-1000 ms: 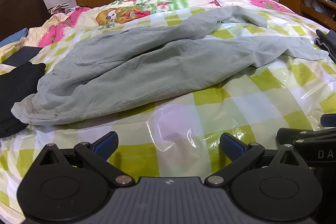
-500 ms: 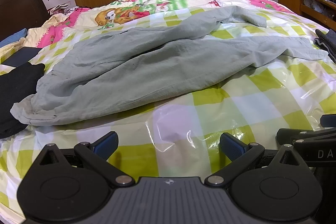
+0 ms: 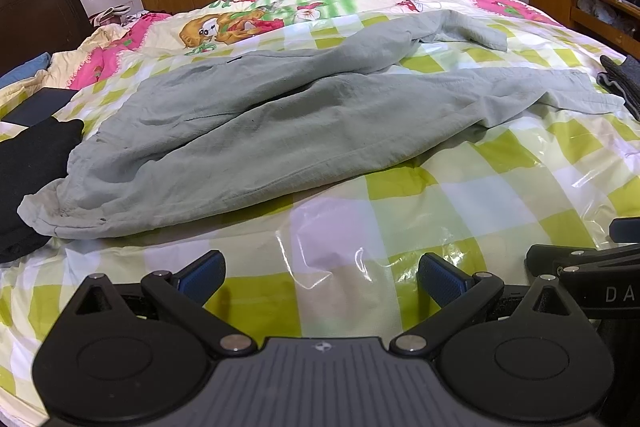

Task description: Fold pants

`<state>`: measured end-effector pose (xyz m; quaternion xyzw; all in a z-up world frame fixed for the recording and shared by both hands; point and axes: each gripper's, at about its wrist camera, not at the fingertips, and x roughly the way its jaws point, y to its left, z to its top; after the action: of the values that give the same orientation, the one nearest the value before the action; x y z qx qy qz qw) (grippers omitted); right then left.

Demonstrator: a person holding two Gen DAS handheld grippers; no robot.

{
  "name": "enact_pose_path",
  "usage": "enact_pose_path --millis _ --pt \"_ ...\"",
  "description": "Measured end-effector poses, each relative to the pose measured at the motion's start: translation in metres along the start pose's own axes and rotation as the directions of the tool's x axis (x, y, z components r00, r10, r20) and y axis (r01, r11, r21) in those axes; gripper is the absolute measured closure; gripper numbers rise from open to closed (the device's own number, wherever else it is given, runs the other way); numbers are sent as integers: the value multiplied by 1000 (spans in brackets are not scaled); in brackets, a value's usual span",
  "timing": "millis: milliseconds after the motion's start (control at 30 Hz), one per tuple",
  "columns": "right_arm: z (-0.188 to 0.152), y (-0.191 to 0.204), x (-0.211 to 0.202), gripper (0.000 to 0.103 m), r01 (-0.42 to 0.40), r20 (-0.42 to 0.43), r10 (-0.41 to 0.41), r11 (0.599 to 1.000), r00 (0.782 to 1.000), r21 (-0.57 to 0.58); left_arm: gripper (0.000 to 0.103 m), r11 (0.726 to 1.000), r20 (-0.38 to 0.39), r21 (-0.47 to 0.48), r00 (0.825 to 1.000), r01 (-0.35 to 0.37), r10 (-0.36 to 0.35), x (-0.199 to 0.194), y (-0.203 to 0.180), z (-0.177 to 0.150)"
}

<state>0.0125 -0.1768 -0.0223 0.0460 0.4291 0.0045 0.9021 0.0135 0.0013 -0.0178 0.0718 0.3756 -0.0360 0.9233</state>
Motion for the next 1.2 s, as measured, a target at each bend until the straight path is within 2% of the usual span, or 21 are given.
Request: enact_pose_path --millis 1200 --pt "0 0 1 7 1 -3 -1 1000 1000 -1 0 1000 1 3 1000 -3 3 2 -1 -2"
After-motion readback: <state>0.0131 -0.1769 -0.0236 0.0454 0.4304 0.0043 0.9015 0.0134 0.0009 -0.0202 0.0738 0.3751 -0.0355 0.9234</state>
